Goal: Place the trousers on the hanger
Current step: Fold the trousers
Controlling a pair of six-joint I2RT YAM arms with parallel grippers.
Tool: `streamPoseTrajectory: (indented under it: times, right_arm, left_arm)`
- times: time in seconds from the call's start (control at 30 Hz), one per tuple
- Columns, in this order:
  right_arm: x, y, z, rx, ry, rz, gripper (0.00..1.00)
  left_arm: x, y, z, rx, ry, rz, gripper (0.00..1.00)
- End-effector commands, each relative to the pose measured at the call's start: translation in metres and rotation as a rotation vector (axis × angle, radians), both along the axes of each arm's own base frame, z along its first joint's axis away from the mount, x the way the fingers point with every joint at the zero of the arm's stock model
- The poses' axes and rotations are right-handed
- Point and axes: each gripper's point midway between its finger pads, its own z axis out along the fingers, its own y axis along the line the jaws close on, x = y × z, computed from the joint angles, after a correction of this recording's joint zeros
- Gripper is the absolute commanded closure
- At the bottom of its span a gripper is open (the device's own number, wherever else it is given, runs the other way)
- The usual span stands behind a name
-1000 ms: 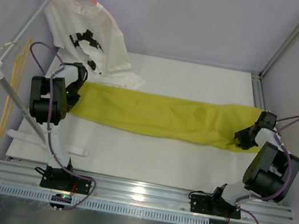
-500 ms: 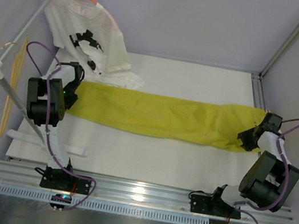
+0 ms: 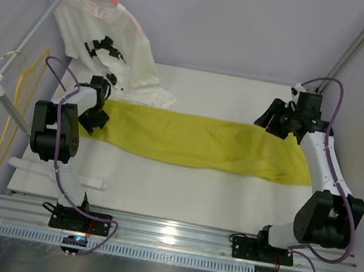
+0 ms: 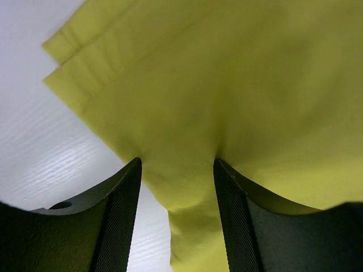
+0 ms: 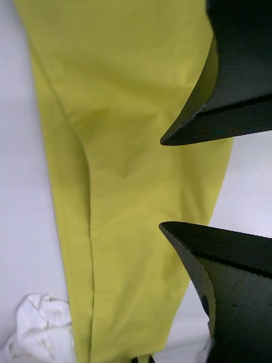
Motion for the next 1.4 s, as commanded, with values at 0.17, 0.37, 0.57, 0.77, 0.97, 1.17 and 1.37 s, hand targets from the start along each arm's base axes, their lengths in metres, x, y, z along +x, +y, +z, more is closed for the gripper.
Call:
streamPoseTrajectory:
  times: [0.17,0.37,0.57,0.77,0.97,1.17,1.37]
  right_arm:
    - [0.060,0.066,0.029,-0.060,-0.118,0.484,0.40]
    - [0.066,0.097,-0.024,-0.060,0.040,0.724,0.41]
    - [0.070,0.106,-0.064,-0.057,0.153,0.789,0.41]
    - [0.068,0.106,-0.077,-0.068,0.186,0.790,0.41]
    - [0.060,0.106,-0.088,-0.051,0.214,0.807,0.41]
    - [0.059,0.109,-0.096,-0.038,0.226,0.838,0.44]
    - [0.057,0.110,-0.111,-0.086,0.272,0.858,0.44]
  left_arm:
    - [0.026,-0.045,-0.014,-0.185,-0.082,-0.135,0.44]
    - [0.022,-0.038,-0.012,-0.154,-0.044,-0.121,0.44]
    - [0.016,-0.011,0.003,-0.006,0.027,-0.114,0.46]
    - [0.011,0.029,0.038,0.214,0.076,-0.081,0.46]
    - [0.024,0.023,0.056,0.181,0.025,-0.107,0.45]
    - [0.037,0.005,0.041,0.086,-0.029,-0.160,0.44]
    - [0.033,0.013,0.027,0.108,0.037,-0.148,0.44]
